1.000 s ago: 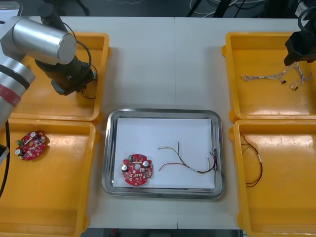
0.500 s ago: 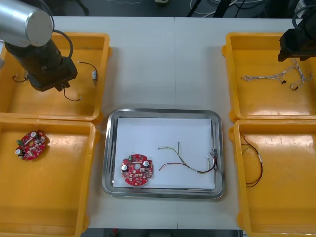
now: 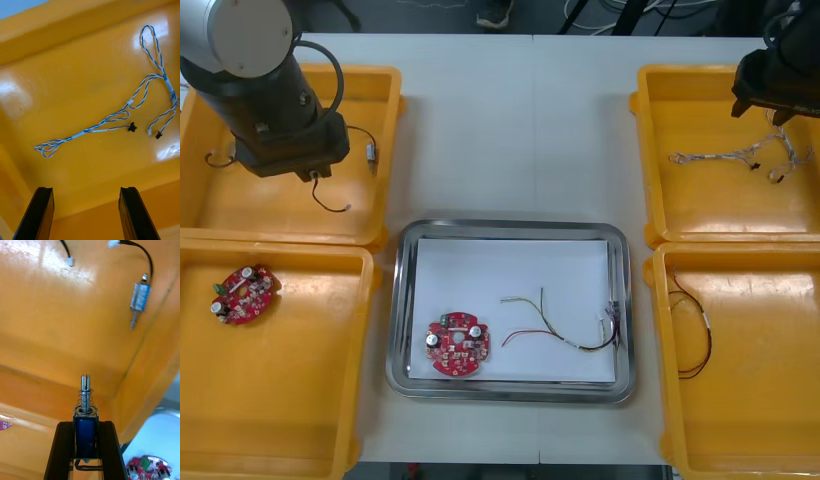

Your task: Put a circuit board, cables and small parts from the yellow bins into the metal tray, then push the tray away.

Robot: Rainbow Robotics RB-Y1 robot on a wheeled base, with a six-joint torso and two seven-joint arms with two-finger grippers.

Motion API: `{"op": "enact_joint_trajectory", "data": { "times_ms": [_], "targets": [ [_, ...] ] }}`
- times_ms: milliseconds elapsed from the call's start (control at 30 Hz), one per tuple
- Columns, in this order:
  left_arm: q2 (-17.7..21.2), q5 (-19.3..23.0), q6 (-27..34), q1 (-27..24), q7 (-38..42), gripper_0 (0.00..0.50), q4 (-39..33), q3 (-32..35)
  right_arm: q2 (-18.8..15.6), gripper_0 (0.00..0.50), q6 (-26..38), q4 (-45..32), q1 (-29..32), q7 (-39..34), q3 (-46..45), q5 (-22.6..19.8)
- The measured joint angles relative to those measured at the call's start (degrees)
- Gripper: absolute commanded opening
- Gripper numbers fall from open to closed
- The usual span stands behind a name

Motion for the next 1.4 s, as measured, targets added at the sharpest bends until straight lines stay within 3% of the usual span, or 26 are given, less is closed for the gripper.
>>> {"op": "enact_joint_trajectory", "data": {
  "times_ms": [200,333,600,833,1000,1400],
  "targets": [
    [-2.0,0.1,1.1,0.0,0.1,0.0,-6.4,-0.2,1.8,0.5,-0.1,0.1,-0.3,-3.5,-2.4,1.6],
    [-5.0,-0.5,1.2,0.0,0.7,0.0,-9.6,-0.3,2.7,0.5,-0.1,0.1,-0.3,-14.1,-3.7,2.9],
    [-11.8,-6.8,1.2,0.0,6.4,0.0,-11.8,-7.7,2.9,0.5,-0.1,3.6,-1.0,-22.0,-4.0,4.1],
    [-16.0,-11.6,1.2,1.0,7.3,0.0,-11.8,-13.0,2.9,0.5,-5.1,9.7,-2.1,-27.5,-4.0,4.3],
    [-17.0,-15.0,-0.4,3.2,7.3,0.0,-12.0,-16.6,3.0,0.5,-8.9,15.0,-3.4,-32.7,-4.0,4.5],
    [-17.0,-19.8,-8.1,9.7,7.5,0.0,-12.1,-21.9,3.0,0.5,-18.3,22.6,-4.5,-33.2,-4.0,5.4]
  ]
}}
